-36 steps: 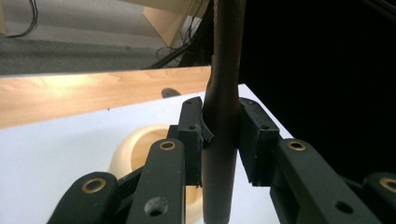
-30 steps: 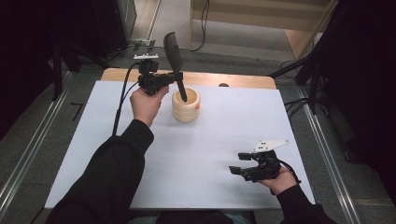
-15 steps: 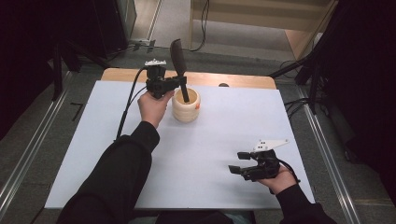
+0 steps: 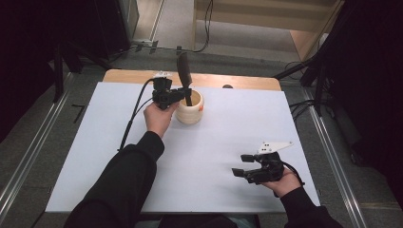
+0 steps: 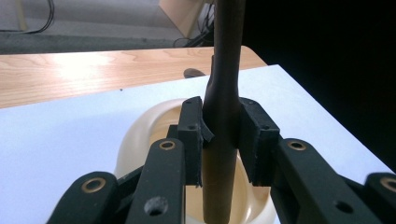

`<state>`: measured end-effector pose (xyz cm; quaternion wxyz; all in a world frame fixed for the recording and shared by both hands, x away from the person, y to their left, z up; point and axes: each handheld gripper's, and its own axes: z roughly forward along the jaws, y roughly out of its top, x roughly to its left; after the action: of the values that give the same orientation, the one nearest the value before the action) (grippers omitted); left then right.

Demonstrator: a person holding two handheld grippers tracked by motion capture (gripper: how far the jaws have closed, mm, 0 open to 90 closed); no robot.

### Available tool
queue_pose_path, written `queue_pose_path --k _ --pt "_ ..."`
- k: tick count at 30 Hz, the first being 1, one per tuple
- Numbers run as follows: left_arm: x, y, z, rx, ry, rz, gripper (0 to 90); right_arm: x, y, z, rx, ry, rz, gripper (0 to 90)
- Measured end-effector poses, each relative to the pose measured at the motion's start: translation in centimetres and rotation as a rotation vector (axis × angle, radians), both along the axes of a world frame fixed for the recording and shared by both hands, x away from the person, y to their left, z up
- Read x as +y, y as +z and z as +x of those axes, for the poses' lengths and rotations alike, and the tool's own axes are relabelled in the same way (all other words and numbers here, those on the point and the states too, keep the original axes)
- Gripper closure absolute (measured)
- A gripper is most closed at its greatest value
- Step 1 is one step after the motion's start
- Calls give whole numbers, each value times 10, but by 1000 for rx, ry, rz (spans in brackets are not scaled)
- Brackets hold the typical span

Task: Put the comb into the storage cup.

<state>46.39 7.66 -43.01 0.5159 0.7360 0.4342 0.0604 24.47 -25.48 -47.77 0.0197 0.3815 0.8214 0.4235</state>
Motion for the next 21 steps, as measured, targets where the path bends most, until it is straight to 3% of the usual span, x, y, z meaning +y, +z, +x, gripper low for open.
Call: queue_pose_path --k 12,18,21 --pt "1 -6 -1 -12 1 43 714 0 -2 3 4 7 -4 266" --pt "4 0 -5 -39 7 56 603 0 -1 1 6 7 -5 266" --pt "7 4 -7 -26 8 50 534 1 -1 1 6 6 -7 266"
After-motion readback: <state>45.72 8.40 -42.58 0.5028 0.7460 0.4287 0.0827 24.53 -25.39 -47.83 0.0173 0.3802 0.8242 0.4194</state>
